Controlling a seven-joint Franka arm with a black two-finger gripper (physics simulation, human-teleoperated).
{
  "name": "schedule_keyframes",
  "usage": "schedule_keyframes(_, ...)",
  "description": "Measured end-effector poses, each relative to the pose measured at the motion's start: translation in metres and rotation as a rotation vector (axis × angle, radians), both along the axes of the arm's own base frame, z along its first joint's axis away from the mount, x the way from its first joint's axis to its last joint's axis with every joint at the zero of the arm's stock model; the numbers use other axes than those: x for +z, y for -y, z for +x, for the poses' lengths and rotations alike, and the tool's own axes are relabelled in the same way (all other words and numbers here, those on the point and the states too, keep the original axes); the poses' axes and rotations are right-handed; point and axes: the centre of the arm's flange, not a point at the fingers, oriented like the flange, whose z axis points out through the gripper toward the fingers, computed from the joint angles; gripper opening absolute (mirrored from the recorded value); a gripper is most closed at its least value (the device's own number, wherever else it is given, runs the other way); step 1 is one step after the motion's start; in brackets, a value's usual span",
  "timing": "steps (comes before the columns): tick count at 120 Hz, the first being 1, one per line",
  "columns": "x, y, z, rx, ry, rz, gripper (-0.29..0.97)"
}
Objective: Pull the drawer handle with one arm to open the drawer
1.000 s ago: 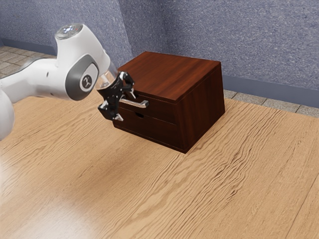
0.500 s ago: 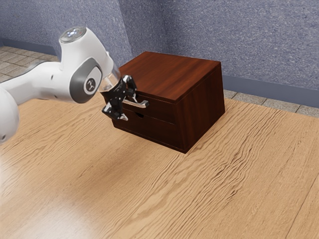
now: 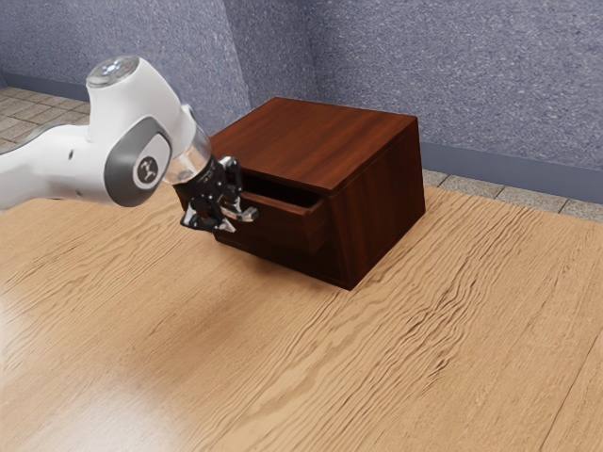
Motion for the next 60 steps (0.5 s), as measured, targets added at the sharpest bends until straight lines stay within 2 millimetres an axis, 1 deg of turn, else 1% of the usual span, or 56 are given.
schedule_keyframes(16, -0.001, -0.001, -0.013, 0.006, -0.007, -0.006, 0.07)
schedule_keyframes(26, -0.001, -0.001, -0.024, 0.010, -0.012, -0.012, 0.06)
schedule_keyframes(52, 0.005, 0.000, -0.061, 0.024, -0.012, -0.024, 0.03)
schedule_keyframes(60, 0.004, -0.003, -0.071, 0.034, -0.014, -0.028, 0.02)
